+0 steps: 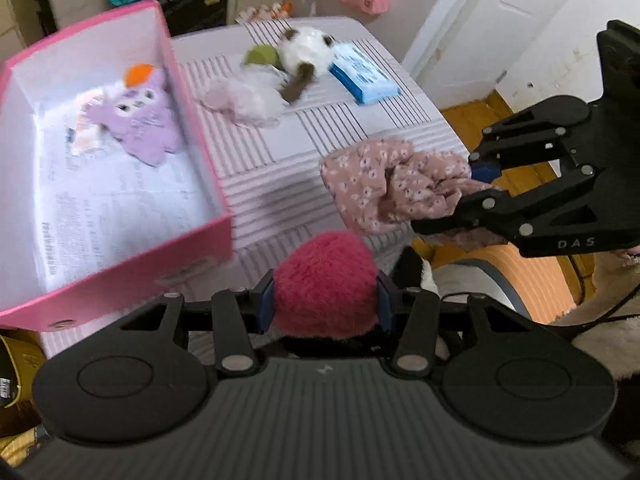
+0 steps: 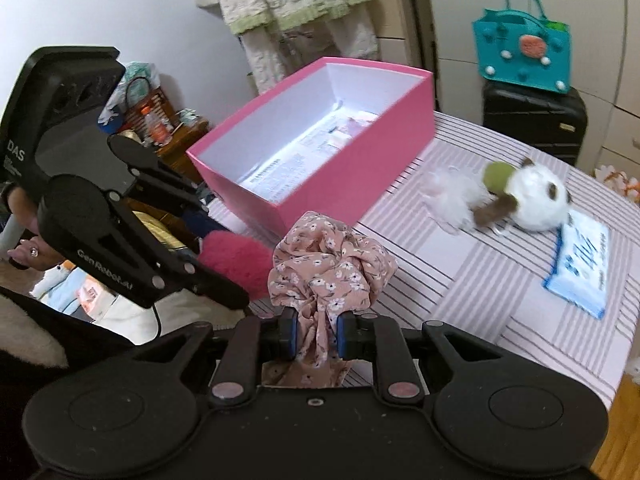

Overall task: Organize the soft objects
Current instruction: 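Carry the red ball in the left gripper while the right carries the floral cloth to the box, then open the right gripper dropping the cloth in the box while the left releases the ball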

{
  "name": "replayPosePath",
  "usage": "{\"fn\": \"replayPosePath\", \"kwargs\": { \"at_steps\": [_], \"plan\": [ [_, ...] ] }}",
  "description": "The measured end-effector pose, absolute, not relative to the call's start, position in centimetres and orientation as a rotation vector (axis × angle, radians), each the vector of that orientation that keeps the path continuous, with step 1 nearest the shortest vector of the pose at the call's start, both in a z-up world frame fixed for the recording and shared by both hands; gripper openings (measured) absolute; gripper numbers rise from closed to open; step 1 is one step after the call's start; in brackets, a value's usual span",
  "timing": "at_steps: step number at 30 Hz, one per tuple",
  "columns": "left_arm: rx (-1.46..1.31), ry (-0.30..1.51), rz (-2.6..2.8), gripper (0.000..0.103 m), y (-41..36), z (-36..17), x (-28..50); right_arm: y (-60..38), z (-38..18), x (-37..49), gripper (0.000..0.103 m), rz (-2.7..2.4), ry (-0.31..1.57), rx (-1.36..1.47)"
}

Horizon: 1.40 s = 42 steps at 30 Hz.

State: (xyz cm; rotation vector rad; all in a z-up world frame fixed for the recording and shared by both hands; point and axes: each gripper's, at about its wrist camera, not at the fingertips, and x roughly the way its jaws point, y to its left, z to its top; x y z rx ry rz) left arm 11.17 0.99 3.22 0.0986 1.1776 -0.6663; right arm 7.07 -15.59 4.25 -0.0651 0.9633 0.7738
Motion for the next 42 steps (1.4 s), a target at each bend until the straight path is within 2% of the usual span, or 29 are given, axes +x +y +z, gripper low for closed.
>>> {"fn": "replayPosePath", "kwargs": {
  "at_steps": [11, 16, 24, 35, 42],
  "plan": [
    [0.064, 0.929, -0.527, 0.047, 8.1, 9.5, 11.0, -10.9, 7.8, 9.9, 0.021, 0.802, 0.905, -0.147],
    [0.100, 0.877, -0.470, 0.048, 9.7, 10.7, 12.4, -8.5, 8.3, 11.8, 0.022, 0.819, 0.841, -0.185],
    [0.090, 0.977, -0.456, 0.048, 9.5, 7.2, 18.3, -4.8, 7.9, 17.6, 0.022, 0.798, 0.783, -0.181],
    [0.177, 1.059, -0.395, 0.048, 9.3, 0.8, 24.4, -2.1, 3.3, 27.2, 0.022, 0.806, 0.991, -0.012],
    [0.105, 1.114, -0.401, 0.050, 9.7, -1.2, 28.1, -0.4, 1.2, 29.8, 0.022, 0.815, 1.054, 0.018]
  ]
}}
